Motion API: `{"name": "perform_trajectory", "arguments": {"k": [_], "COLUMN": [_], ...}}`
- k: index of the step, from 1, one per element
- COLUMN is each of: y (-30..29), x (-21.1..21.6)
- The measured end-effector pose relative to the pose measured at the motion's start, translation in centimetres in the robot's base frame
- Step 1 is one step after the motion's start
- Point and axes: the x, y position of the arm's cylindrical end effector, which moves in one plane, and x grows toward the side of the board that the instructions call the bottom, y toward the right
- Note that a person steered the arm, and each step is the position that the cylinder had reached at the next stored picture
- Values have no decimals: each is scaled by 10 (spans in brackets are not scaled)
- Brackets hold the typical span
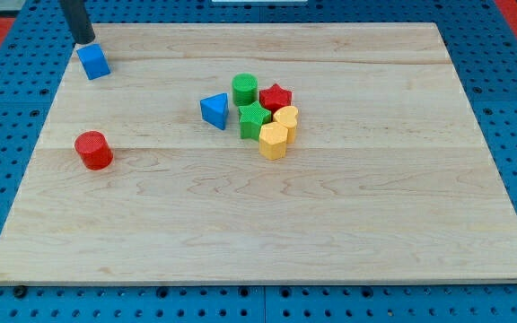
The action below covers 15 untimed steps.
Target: Move the blue cube to the left side of the blue triangle
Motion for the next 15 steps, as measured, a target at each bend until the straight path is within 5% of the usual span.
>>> {"name": "perform_trajectory", "arguments": {"k": [3, 9, 12, 15], "y": [15, 131, 119, 121], "x": [77, 119, 184, 155]}}
